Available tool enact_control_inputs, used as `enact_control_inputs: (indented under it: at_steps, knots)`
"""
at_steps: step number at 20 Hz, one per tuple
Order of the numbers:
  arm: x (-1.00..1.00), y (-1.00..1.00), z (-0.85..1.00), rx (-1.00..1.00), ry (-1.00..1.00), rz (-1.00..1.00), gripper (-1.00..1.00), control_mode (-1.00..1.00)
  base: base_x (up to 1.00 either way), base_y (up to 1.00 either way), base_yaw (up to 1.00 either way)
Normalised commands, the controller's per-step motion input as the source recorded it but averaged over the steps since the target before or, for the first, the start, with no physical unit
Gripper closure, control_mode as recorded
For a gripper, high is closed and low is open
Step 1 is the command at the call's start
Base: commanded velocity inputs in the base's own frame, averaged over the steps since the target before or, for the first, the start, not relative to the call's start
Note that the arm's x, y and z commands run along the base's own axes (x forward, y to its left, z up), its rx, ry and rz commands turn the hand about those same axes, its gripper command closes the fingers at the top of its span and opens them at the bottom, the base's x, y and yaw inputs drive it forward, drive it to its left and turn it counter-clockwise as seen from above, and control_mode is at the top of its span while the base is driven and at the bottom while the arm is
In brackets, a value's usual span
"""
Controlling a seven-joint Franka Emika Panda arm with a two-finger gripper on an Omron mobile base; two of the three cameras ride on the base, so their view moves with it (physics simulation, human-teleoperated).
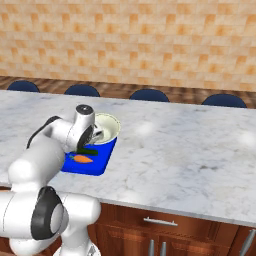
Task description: Place the two vegetables and bowl onto the tray for setting up a vegetable dip station.
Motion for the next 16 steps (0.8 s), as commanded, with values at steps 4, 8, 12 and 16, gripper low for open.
enact_control_inputs:
  at_steps: [4, 8, 12, 16]
  knots:
    - [-0.29, -0.13, 0.27, 0.01, 0.01, -0.44, -1.0, -1.0, 0.0, 0.0, 0.0]
    - [-0.32, -0.13, 0.29, 0.01, 0.0, -0.41, -1.0, -1.0, 0.0, 0.0, 0.0]
    - [-0.37, -0.13, 0.3, 0.05, 0.01, -0.35, -1.0, -1.0, 0.0, 0.0, 0.0]
    - [-0.42, -0.11, 0.32, 0.07, 0.05, -0.27, -1.0, -1.0, 0.0, 0.0, 0.0]
